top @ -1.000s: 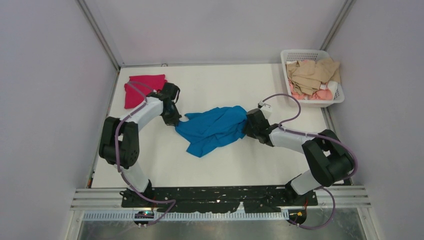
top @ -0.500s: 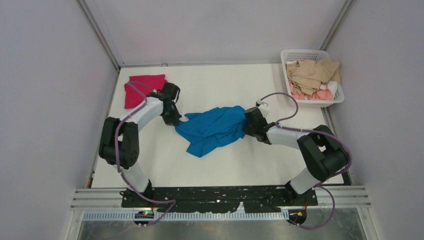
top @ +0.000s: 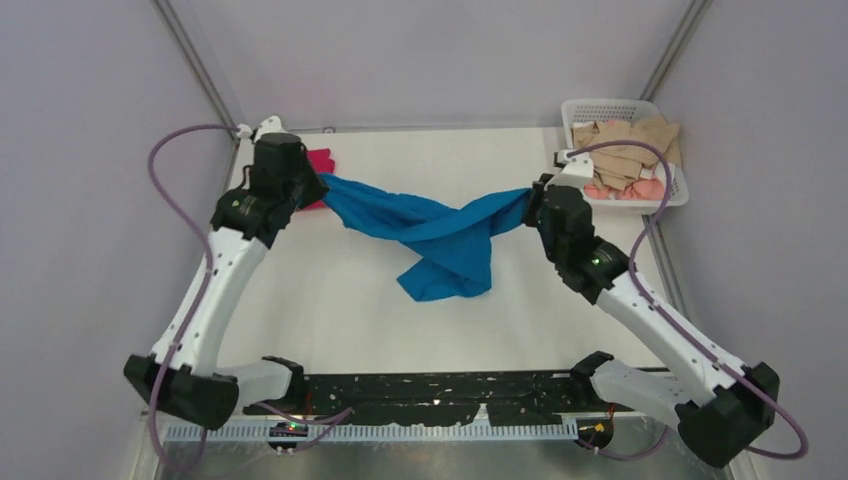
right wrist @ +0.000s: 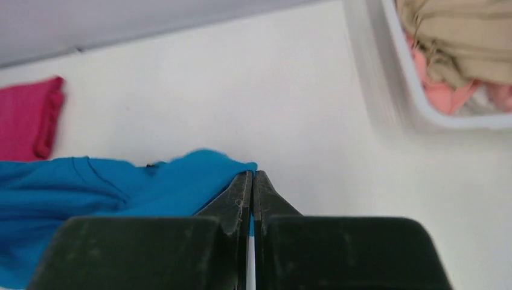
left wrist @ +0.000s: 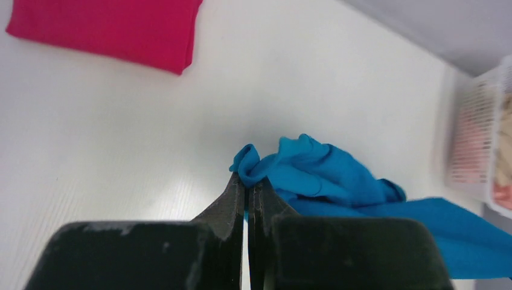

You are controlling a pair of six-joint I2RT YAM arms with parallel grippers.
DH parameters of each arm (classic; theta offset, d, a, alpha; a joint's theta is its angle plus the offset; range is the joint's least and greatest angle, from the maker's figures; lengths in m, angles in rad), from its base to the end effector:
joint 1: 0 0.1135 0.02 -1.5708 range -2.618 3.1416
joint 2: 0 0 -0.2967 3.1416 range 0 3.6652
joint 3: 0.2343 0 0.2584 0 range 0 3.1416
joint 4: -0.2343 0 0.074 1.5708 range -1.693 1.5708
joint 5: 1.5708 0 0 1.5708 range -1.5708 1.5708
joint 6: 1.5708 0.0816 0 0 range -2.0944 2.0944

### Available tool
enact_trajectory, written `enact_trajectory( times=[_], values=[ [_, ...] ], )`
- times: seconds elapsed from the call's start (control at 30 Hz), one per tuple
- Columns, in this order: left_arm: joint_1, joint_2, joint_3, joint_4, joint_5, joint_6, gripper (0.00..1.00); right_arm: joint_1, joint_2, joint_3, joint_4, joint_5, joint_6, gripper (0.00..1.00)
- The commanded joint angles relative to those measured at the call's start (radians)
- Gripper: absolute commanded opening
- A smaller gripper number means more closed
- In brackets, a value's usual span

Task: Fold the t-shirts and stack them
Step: Flatten out the tshirt

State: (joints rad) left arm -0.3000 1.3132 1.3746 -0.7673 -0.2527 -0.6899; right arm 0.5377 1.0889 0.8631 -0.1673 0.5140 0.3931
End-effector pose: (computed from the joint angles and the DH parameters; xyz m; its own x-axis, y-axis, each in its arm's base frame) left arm 0.3003 -0.0715 0.3765 -0.5444 -0.4766 -0.6902 -0.3139 0.8788 -0.3593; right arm 0.2566 0.1063 0.3230 -0.3253 0.1944 -0.9254 0.0744 0.9809 0.1799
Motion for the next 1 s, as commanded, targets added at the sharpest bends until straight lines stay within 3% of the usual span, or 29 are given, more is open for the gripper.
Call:
enact_trajectory(
  times=[0.0,0.27,0.57,0.73,0.97],
  values=[
    [-0.001,-0.212,0.093,0.051,-0.02,0.075,0.0,0.004,-0.182,0.131,-0.011,-0.013,-0.211,0.05],
    [-0.001,-0.45,0.275,0.077,0.039,0.181,0.0,0.004,-0.289,0.475,-0.11,-0.21,-0.386,0.05],
    [-0.001,-0.442,0.571,0.014,0.141,0.221,0.0,0.003,-0.26,0.835,-0.233,-0.552,-0.399,0.06],
    [-0.001,-0.41,0.66,-0.011,0.112,0.248,0.0,0.004,-0.196,0.95,-0.285,-0.53,-0.433,0.05],
    [-0.001,-0.343,0.657,0.002,0.027,0.267,0.0,0.004,-0.099,0.962,-0.267,-0.379,-0.48,0.05]
  ],
)
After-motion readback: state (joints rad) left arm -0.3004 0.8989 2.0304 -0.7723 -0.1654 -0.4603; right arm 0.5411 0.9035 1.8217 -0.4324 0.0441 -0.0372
